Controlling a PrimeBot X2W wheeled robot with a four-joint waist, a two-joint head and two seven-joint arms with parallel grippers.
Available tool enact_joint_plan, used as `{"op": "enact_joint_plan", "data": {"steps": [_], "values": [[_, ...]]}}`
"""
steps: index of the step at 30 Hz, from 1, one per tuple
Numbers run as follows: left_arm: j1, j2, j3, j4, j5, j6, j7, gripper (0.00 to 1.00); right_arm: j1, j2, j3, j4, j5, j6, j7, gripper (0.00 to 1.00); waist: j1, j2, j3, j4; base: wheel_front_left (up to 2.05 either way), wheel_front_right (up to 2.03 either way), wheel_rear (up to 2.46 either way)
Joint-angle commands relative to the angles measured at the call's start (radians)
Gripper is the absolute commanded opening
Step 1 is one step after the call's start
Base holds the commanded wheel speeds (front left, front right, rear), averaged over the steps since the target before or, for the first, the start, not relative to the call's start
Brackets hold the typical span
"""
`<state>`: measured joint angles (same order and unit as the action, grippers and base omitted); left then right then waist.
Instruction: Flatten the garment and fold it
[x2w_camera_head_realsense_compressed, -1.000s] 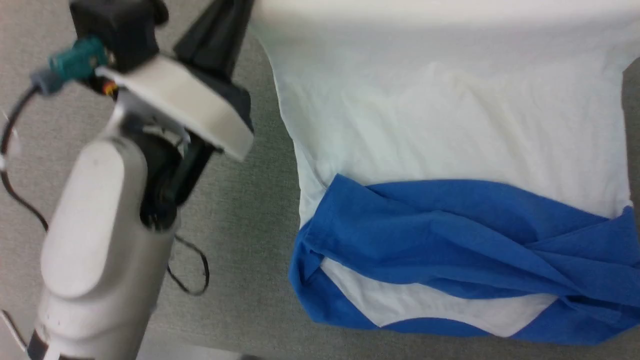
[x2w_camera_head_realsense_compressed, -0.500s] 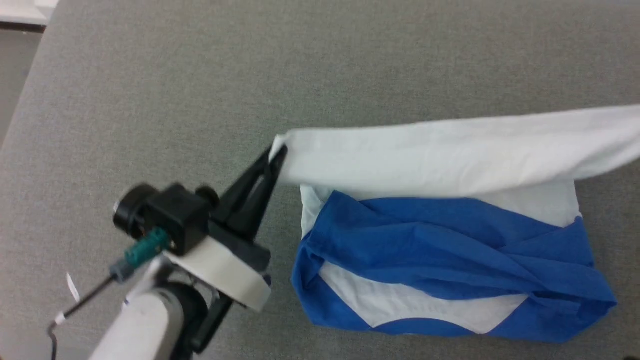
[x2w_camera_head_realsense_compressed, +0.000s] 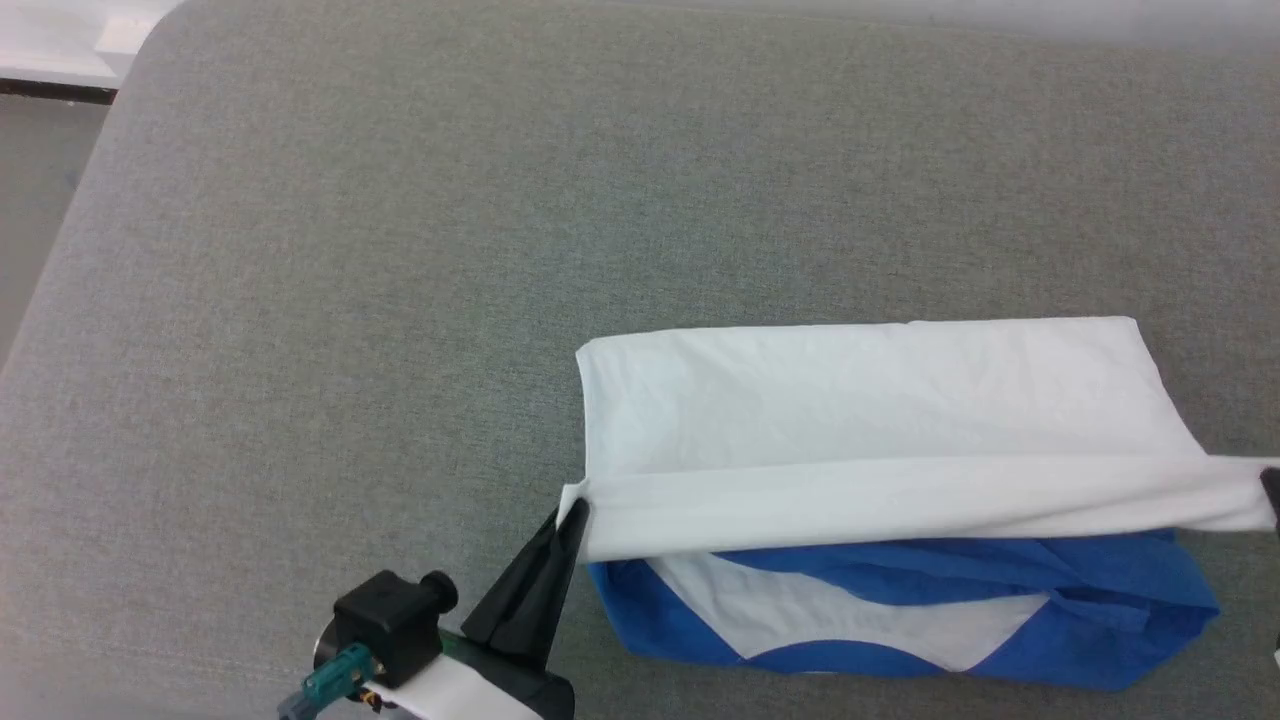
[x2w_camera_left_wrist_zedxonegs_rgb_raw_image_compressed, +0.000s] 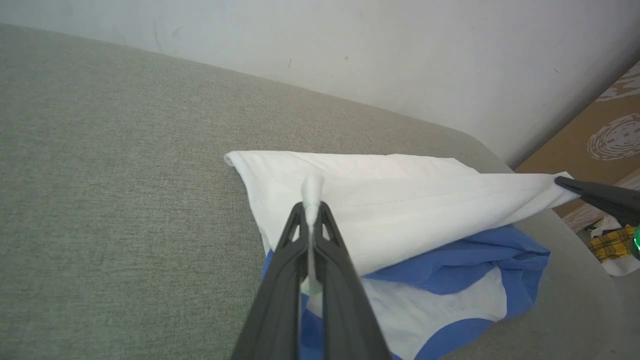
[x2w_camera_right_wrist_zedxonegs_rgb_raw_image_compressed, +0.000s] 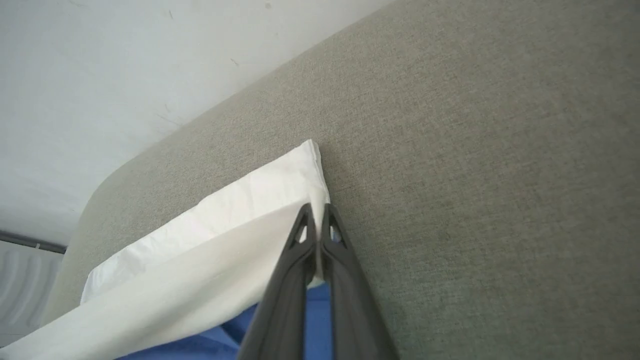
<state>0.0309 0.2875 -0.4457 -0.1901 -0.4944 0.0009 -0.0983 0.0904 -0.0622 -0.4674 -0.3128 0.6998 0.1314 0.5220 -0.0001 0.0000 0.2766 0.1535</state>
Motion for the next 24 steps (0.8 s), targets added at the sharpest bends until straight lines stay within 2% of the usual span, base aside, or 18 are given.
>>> {"op": "enact_joint_plan", "data": {"steps": [1,11,17,18,20,21,22,23,24], "values": [[0.013,-0.008,0.004,0.013,-0.013,-0.003,-0.017,0.0,0.021,0.005,-0.002,0.004,0.011,-0.001,-0.016,0.0,0.0001,0.0,0.001,0.0,0.0,0.0,0.0],[0.043,-0.027,-0.039,0.077,-0.019,-0.03,-0.059,0.0,0.117,0.011,0.075,0.035,0.053,-0.001,-0.044,0.0,0.0001,0.0,-0.006,-0.018,0.0,0.0,0.0],[0.114,-0.021,-0.038,0.071,-0.044,-0.016,-0.067,0.0,0.184,0.011,0.066,0.032,0.083,-0.001,-0.016,0.0,0.0001,0.0,-0.011,-0.034,0.0,0.0,0.0],[0.124,-0.019,-0.038,0.071,-0.048,-0.014,-0.065,0.06,0.194,0.011,0.064,0.033,0.083,-0.001,-0.01,0.0,0.0001,0.0,-0.011,-0.036,0.0,0.0,0.0],[0.135,-0.009,-0.044,0.079,-0.045,-0.011,-0.052,0.31,0.205,0.011,0.063,0.033,0.084,-0.001,-0.003,0.0,0.0001,0.0,-0.011,-0.038,0.0,0.0,0.0],[0.138,-0.008,-0.045,0.083,-0.048,-0.012,-0.049,0.49,0.209,0.01,0.063,0.036,0.081,-0.001,0.0,0.08,0.0001,0.0,-0.011,-0.04,0.0,0.0,0.0],[0.139,-0.007,-0.047,0.089,-0.05,-0.011,-0.045,1.0,0.211,0.005,0.065,0.036,0.074,-0.001,0.002,0.41,0.0001,0.0,-0.011,-0.041,0.0,0.0,0.0],[0.138,-0.005,-0.048,0.093,-0.049,-0.01,-0.041,1.0,0.211,0.003,0.065,0.035,0.07,-0.001,-0.003,1.0,0.0001,0.0,-0.012,-0.041,0.0,0.0,0.0],[0.136,-0.006,-0.049,0.096,-0.049,-0.01,-0.041,1.0,0.208,0.004,0.062,0.038,0.071,-0.001,-0.01,1.0,0.0001,0.0,-0.013,-0.042,0.0,0.0,0.0]]}}
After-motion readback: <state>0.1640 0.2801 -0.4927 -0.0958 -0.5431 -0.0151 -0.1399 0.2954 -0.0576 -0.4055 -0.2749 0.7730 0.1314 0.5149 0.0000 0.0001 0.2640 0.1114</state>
